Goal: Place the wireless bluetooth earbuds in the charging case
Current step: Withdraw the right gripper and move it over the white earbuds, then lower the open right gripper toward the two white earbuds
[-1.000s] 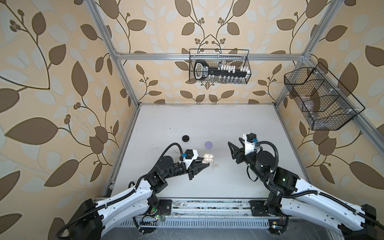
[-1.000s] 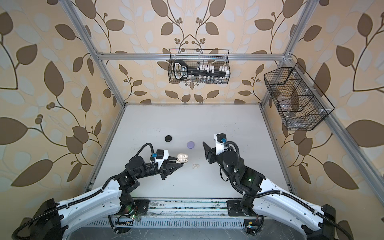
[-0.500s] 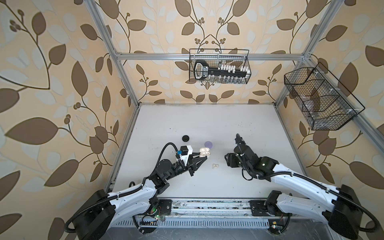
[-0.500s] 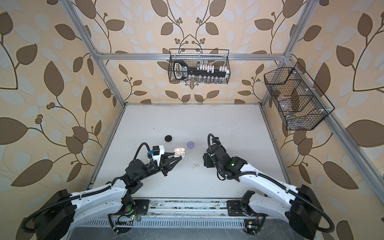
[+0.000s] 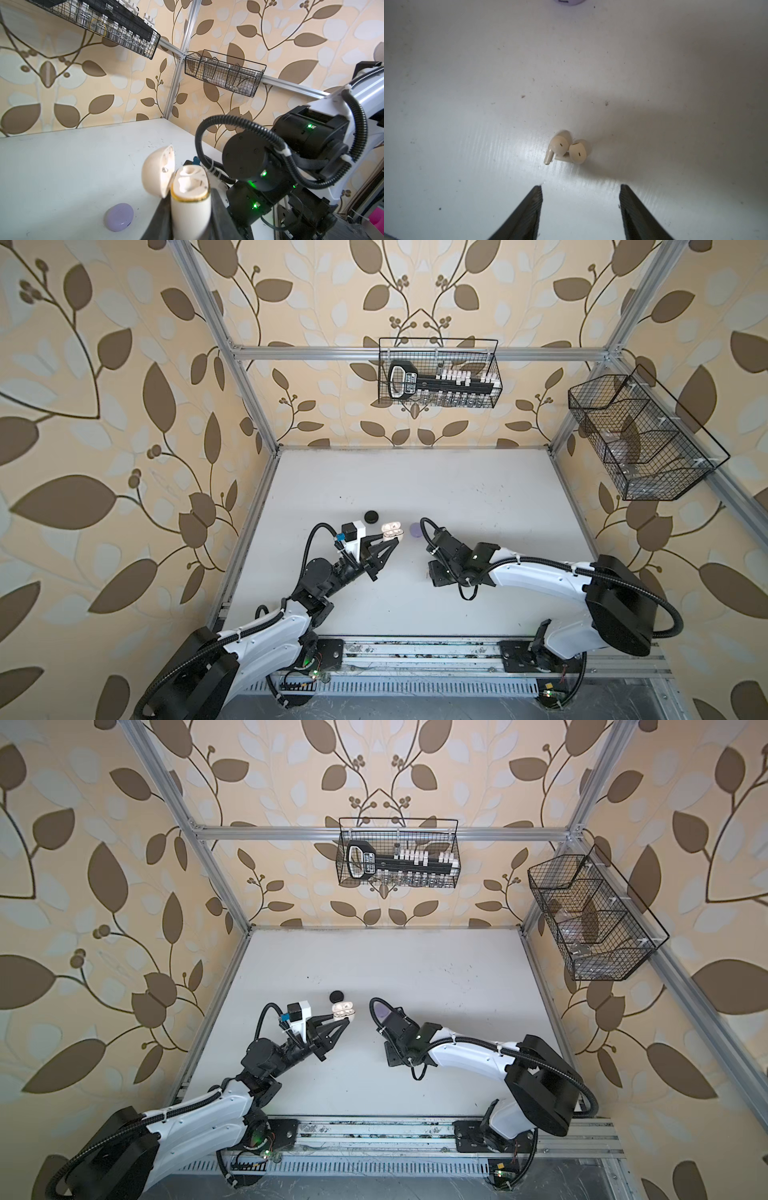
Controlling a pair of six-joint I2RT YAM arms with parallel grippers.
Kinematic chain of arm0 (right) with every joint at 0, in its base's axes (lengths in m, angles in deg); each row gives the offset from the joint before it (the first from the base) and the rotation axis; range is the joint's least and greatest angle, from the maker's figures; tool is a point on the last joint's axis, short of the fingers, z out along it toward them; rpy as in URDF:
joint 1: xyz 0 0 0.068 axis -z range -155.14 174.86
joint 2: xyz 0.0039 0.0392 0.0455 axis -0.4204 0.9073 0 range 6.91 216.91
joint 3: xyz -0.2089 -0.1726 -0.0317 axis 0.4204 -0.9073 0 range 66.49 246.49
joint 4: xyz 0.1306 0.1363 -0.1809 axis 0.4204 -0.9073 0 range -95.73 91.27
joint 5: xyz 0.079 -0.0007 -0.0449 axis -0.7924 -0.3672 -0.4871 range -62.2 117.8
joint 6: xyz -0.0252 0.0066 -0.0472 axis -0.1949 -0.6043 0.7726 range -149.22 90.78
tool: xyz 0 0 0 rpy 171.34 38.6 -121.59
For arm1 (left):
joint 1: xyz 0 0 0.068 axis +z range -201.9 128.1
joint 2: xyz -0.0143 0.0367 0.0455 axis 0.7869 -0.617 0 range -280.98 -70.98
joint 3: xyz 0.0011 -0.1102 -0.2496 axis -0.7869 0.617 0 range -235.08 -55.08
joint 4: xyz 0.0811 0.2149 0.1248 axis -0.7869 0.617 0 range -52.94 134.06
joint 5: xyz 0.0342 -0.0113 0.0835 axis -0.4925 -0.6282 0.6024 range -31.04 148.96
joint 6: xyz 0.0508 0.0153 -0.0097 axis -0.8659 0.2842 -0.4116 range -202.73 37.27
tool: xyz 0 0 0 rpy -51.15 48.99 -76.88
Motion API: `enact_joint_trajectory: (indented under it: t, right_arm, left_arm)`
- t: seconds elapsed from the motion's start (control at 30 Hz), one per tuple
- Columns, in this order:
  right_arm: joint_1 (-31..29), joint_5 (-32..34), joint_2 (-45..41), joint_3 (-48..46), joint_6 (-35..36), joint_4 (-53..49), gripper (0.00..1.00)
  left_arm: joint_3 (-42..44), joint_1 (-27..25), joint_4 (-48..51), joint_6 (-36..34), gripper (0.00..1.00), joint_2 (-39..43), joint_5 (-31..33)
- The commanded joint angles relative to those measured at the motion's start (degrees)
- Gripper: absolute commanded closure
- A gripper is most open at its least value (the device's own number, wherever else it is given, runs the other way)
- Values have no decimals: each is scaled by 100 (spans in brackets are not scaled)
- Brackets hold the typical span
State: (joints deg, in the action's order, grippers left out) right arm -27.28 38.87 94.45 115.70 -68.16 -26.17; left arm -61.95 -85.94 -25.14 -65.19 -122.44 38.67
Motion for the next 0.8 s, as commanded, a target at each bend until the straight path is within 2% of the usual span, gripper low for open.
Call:
enact_joint_trajectory:
  t: [0.0,0.37,0.6,0.77]
  right_arm:
    - [-88,409,348,281,95,-226,39]
    - [-291,949,1367,879,198,-527,36]
    - [-408,1177,1272,706,89,-690,36]
    - [-430,1104,1061,497,75,-720,37]
  left_arm:
    - [27,29,-1,-152,100,271,190]
    - [169,29,1026,-383,100,1477,377]
    - [212,24,1323,-442,100,1810,447]
    - [205,29,1315,-418,100,1806,412]
